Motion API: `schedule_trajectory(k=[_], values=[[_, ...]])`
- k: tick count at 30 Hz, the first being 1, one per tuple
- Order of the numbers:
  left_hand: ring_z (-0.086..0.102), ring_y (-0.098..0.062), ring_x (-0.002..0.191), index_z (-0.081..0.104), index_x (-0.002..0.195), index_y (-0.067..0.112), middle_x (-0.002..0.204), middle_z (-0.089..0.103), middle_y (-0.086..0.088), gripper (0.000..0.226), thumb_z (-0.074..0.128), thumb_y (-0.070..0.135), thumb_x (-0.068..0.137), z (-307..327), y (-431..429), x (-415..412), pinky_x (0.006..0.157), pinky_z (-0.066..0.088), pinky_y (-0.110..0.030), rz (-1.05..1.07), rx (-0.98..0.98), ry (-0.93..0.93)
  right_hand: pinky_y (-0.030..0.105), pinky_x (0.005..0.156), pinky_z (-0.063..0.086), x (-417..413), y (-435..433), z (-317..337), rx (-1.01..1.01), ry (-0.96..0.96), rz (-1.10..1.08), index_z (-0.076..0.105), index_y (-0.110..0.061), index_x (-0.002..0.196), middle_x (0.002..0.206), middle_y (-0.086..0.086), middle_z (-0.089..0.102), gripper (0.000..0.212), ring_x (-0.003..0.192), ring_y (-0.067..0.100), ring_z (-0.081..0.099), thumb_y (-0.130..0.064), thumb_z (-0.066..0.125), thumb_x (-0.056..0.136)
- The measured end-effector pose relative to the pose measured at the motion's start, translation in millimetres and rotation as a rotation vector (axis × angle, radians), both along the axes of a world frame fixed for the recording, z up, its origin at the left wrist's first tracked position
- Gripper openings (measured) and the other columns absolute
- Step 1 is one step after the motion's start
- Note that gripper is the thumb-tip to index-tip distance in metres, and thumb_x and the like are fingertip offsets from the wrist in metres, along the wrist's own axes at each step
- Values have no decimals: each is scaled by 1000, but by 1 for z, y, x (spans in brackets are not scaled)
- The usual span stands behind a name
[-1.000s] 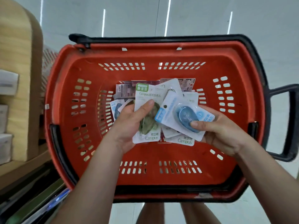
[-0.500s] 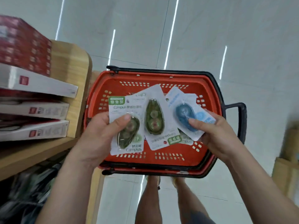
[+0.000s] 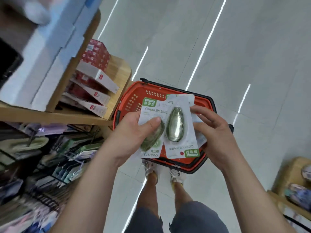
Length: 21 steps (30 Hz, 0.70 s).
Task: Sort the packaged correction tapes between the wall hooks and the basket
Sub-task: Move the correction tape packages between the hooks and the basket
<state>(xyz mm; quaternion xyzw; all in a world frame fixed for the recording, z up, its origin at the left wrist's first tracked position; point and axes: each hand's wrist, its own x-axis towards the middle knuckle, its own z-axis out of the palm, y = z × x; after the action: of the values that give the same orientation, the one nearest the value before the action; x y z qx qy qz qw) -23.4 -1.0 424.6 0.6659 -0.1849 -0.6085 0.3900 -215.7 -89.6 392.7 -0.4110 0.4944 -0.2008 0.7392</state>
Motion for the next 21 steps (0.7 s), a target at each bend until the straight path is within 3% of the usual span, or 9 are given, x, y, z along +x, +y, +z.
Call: schedule_trajectory(k=[2,3,5,6,10,14,18,21], values=[[69,-26,108,68,119,13,115,73,-2,24,57,19,98,25,6,-6,98,51,-53,4,-20,-29,35,76,54,0,2,21,49,-39,7,76,-26,98,102,-9,75,32,98,16,69,-1,59,86],[69,-25,108,68,119,14,115,73,-1,24,57,18,98,36,8,-9,98,51,-53,11,-28,-44,38,78,56,0,3,30,88,-80,16,75,-23,103,106,-3,75,27,102,21,69,-10,60,84],[70,-23,106,68,118,16,114,74,1,23,57,18,98,58,15,-15,98,52,-51,21,-43,-79,47,87,58,-1,7,50,137,-163,89,71,-18,113,116,6,72,35,107,29,69,-29,68,80],[70,-21,105,68,118,17,113,74,2,23,57,18,98,68,18,-18,96,53,-50,33,-55,-102,47,84,60,-1,8,59,129,-172,142,69,-19,114,115,5,72,41,105,31,70,-30,75,75],[73,-21,95,68,113,16,103,76,1,20,66,18,94,98,32,-29,88,57,-49,280,-117,-235,38,66,61,6,12,95,-20,-110,259,64,-20,108,105,-2,72,55,89,27,74,-7,88,60],[73,-18,87,68,105,18,96,76,2,20,74,24,87,118,58,-36,81,59,-46,600,-133,-297,38,64,60,22,24,125,-38,-151,312,60,-21,115,98,0,74,63,84,25,74,-3,85,60],[66,-10,74,67,98,16,83,73,7,22,72,31,83,137,91,-33,70,54,-31,711,-179,-262,38,62,60,41,44,145,38,-249,406,57,-22,127,103,3,75,70,87,27,74,-1,78,63],[56,-8,63,62,104,15,73,65,6,18,62,29,93,153,123,-27,59,48,-28,764,-200,-197,40,68,60,57,63,159,68,-300,544,58,-24,130,113,6,73,68,97,30,73,-2,74,68]])
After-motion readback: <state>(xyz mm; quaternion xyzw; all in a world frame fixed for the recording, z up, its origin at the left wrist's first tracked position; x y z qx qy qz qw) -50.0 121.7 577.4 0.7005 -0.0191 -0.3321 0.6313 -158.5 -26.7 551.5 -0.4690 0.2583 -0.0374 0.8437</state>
